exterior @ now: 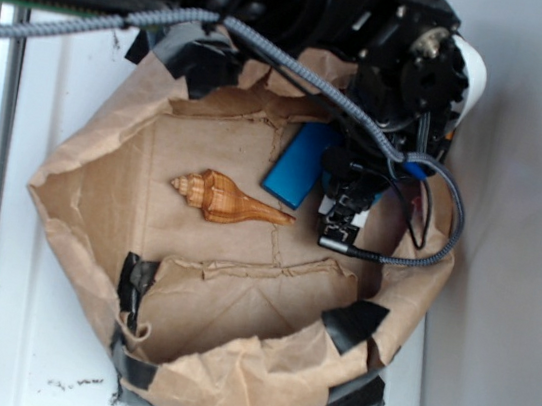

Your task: Grab the blue ball.

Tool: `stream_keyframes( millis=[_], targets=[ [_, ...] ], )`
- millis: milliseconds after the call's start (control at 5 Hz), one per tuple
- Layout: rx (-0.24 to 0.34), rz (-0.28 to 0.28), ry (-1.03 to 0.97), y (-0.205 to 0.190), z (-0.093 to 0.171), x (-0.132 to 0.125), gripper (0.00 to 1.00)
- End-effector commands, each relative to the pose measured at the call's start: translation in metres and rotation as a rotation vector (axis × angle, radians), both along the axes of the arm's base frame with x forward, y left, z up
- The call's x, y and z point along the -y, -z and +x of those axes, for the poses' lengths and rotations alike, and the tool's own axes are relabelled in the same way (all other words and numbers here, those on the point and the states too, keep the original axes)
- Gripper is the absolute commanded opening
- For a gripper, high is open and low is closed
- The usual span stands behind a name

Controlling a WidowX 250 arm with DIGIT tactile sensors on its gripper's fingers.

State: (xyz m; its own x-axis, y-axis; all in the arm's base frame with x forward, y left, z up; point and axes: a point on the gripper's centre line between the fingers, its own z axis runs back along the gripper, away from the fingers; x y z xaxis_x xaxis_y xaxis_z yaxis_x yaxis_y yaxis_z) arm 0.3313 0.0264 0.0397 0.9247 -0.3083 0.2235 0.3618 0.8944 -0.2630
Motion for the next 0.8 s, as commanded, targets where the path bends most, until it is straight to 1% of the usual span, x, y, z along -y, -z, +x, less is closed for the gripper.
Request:
stream_keyframes(
  millis=[0, 200, 400, 600],
  targets=[
    [0.159, -0.106, 0.009, -0.104, -0.051, 0.0, 0.0],
    [0.07, -0.1, -0.111, -0.129, -0.076, -0.004, 0.0],
    [-0.074, -0.043, -0.361, -0.138, -0.093, -0.008, 0.0],
    [-0.08, -0.011, -0.423, -0.13, -0.092, -0.006, 0.0]
  ],
)
